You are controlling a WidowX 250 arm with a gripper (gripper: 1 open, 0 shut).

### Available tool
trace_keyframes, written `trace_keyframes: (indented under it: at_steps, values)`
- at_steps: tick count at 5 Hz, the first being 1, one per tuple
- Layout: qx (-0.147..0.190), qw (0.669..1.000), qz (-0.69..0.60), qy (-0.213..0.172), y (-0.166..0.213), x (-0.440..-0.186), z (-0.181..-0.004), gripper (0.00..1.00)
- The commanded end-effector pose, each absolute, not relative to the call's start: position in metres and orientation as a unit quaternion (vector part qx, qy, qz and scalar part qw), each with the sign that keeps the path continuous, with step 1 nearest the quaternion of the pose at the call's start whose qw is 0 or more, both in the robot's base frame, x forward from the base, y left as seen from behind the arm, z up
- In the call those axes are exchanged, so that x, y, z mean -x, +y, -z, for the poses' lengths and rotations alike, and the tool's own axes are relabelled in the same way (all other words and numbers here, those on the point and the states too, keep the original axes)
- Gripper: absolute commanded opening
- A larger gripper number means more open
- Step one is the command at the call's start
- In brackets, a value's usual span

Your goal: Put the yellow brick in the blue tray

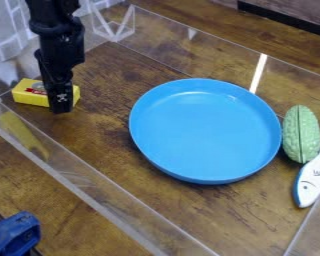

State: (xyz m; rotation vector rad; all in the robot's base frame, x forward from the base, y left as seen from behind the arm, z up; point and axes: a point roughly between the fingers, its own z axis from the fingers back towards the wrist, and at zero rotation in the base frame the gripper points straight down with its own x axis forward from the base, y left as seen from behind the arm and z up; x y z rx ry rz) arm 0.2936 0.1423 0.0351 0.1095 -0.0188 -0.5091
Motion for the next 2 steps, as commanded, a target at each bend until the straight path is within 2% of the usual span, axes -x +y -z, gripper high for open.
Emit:
trace_keyframes:
  at_steps: [1, 2]
  values:
    - [-0.057, 0.97, 0.238, -0.014, 0.1544, -0.2932, -0.0304, 1.0]
    - [-0.056, 0.97, 0.236, -0.013, 0.1574, -0.2944, -0.0212, 1.0]
